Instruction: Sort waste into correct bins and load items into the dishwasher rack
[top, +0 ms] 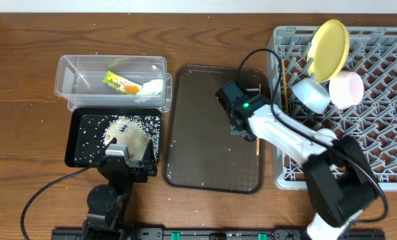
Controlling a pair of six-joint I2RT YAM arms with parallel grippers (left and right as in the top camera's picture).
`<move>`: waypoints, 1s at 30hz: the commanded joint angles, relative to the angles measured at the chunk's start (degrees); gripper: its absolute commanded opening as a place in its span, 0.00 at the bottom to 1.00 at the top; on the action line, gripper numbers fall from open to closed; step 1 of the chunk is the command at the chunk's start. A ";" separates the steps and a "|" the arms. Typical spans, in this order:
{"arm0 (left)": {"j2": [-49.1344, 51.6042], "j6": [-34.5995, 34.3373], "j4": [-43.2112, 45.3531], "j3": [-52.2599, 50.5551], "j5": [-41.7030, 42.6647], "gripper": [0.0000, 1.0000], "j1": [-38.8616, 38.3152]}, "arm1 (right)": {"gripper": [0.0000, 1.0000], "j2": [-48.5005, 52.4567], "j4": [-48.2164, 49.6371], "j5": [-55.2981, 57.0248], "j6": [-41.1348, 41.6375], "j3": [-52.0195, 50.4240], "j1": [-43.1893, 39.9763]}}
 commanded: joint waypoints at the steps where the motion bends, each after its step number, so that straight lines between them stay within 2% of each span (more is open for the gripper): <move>1: -0.39 0.55 -0.44 -1.55 -0.26 0.99 0.22 | 0.40 3.10 0.11 2.19 2.47 -0.20 -1.75; 5: -0.39 0.55 -0.42 -1.55 -0.26 0.99 0.22 | 0.36 5.73 -1.31 1.92 3.82 -0.20 -1.86; 8: -0.39 0.55 -0.44 -1.55 -0.26 0.99 0.22 | 0.18 5.88 -1.88 -1.31 3.56 -0.20 -2.23; 10: -0.39 0.55 -0.44 -1.55 -0.26 0.99 0.22 | 0.07 5.79 -1.33 -5.70 -0.24 -0.11 -2.21; 12: -0.39 0.55 -0.44 -1.55 -0.26 0.99 0.22 | 0.01 5.73 0.24 -11.39 -6.45 -0.07 -2.21; 17: -0.39 0.55 -0.44 -1.53 -0.26 0.99 0.22 | 0.01 2.91 -0.52 -14.93 -10.01 2.16 -2.27; 22: -0.39 0.55 -0.44 -1.53 -0.26 0.99 0.22 | 0.01 -7.72 1.44 -13.27 -13.66 3.26 -3.58; 26: -0.39 0.55 -0.44 -1.55 -0.26 0.99 0.22 | 0.01 -15.39 1.22 -5.09 -15.54 3.26 -6.93; 30: -0.39 0.55 -0.44 -1.55 -0.26 0.99 0.22 | 0.01 -18.64 1.81 -4.94 -19.63 3.26 -13.22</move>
